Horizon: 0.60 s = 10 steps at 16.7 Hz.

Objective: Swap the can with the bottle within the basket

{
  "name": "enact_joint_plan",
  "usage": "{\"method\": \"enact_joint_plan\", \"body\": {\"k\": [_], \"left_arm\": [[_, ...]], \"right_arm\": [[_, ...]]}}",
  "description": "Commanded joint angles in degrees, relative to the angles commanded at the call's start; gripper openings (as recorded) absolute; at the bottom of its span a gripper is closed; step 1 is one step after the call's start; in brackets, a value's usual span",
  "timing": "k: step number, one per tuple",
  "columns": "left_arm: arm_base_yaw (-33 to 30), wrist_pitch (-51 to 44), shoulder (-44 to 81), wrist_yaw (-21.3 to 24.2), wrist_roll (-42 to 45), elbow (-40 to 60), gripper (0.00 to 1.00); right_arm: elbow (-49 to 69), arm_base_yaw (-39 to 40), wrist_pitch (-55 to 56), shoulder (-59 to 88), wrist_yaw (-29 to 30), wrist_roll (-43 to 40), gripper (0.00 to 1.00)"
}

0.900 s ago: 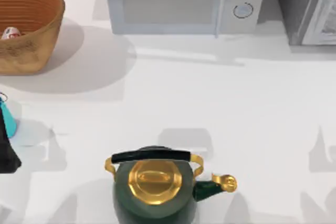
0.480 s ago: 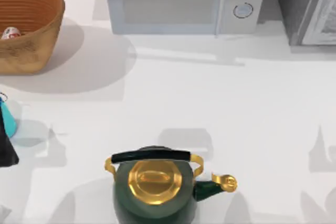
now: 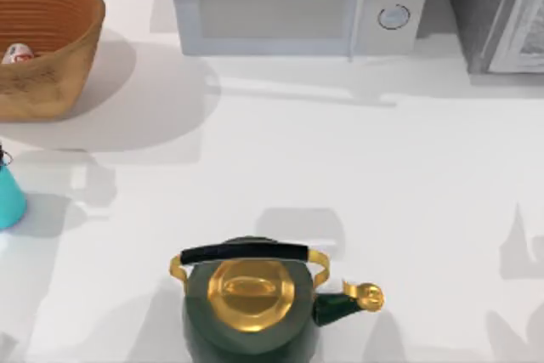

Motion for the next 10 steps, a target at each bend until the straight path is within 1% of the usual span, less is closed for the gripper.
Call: {"method": "enact_joint_plan", "body": {"k": [10], "left_arm": [[2.04,-28.96,53.57,1.70,3.09,62.16,1.00]], "right_arm": [[0.00,0.00,0.00,0.00,0.00,0.00,1.00]]}}
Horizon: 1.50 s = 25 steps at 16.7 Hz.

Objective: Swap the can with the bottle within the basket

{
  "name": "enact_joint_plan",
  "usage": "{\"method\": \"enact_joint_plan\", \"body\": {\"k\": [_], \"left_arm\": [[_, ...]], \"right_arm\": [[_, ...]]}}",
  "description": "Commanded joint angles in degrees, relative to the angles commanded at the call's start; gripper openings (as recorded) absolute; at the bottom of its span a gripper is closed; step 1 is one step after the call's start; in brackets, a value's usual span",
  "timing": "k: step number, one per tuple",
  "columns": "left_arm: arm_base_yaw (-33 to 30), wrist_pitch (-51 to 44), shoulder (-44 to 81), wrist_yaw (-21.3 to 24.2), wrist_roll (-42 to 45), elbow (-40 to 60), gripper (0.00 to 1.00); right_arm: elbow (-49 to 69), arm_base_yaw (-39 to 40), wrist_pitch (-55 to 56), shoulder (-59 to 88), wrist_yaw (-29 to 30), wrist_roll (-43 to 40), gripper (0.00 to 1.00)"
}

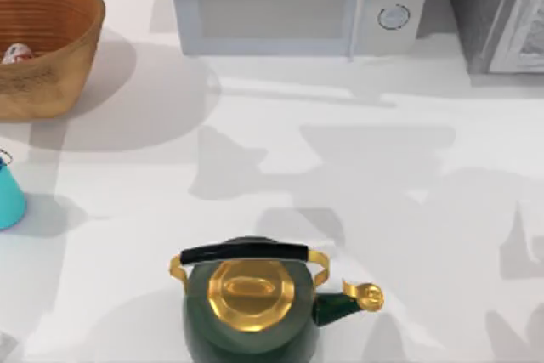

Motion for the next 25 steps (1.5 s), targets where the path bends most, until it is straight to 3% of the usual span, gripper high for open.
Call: {"method": "enact_joint_plan", "body": {"k": [6,11,15,25], "left_arm": [[1.38,-17.72,30.43,0.74,2.41,32.25,1.00],[2.23,-29.83,49.87,1.22,4.00,49.36,1.00],[2.55,-34.88,57.59,1.42,4.62,55.19,1.00],[2.33,-36.41,61.09,1.45,4.51,59.55,1.00]], "right_arm": [[0.00,0.00,0.00,0.00,0.00,0.00,1.00],[0.00,0.00,0.00,0.00,0.00,0.00,1.00],[0.00,0.00,0.00,0.00,0.00,0.00,1.00],[0.00,0.00,0.00,0.00,0.00,0.00,1.00]]}}
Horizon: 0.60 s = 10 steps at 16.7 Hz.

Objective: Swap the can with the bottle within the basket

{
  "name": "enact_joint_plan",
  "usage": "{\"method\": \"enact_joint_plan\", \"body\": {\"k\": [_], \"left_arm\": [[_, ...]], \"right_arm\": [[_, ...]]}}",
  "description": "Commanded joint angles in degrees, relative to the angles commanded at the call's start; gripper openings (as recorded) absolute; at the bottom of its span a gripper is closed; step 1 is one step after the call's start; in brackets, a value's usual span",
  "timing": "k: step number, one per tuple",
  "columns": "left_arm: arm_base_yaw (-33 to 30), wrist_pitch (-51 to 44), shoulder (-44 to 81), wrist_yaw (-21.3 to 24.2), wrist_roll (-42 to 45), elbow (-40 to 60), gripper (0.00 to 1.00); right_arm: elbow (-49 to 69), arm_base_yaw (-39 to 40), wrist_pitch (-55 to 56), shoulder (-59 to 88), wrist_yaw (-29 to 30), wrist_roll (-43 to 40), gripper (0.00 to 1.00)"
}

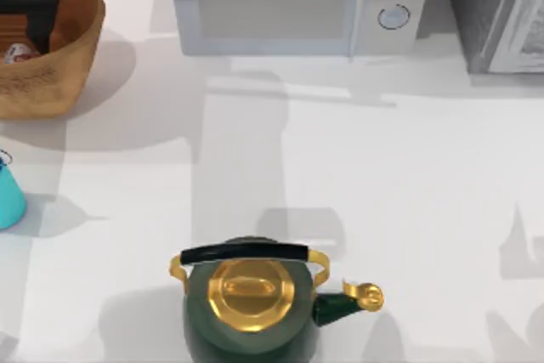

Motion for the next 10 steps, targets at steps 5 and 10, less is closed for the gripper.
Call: {"method": "enact_joint_plan", "body": {"k": [5,10], "left_arm": [[-0.05,-5.23,10.15,0.15,-0.09,15.55,1.00],[-0.17,-10.13,19.66,0.29,-0.19,30.08,1.00]], "right_arm": [[0.00,0.00,0.00,0.00,0.00,0.00,1.00],[0.00,0.00,0.00,0.00,0.00,0.00,1.00]]}}
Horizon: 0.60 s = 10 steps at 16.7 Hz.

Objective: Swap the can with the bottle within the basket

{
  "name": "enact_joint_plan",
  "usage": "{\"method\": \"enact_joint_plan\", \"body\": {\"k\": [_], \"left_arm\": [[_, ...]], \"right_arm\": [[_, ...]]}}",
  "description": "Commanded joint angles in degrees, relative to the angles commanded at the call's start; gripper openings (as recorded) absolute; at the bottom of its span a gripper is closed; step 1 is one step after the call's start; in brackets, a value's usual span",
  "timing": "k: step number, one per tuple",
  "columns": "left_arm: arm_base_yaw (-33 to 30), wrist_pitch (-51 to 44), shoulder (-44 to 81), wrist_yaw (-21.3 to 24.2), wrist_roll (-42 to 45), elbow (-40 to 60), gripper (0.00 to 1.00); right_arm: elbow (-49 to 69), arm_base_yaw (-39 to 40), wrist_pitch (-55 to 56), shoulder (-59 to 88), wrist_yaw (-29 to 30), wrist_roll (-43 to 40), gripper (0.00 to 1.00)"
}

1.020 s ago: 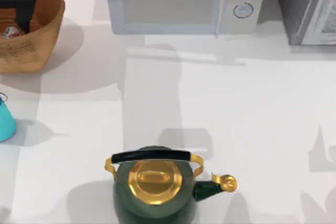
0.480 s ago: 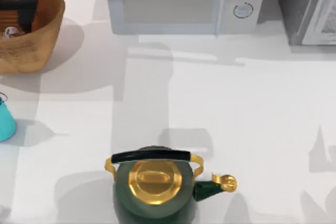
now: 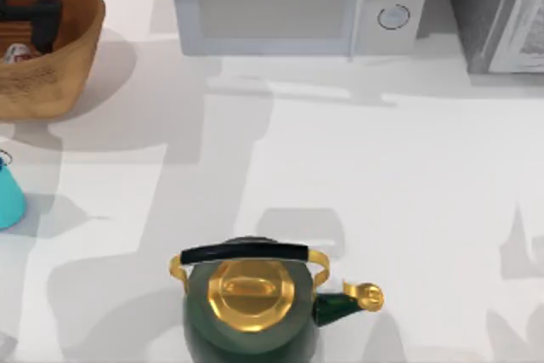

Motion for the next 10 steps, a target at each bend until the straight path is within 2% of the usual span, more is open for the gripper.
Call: {"method": "enact_joint_plan", "body": {"k": [7,10], "left_arm": [[-0.03,-1.02,2.08,0.03,-0.03,3.01,1.00],[-0.03,-1.02,2.08,0.03,-0.03,3.01,0.77]], "right_arm": [[0.00,0.00,0.00,0.00,0.00,0.00,1.00],[0.00,0.00,0.00,0.00,0.00,0.00,1.00]]}}
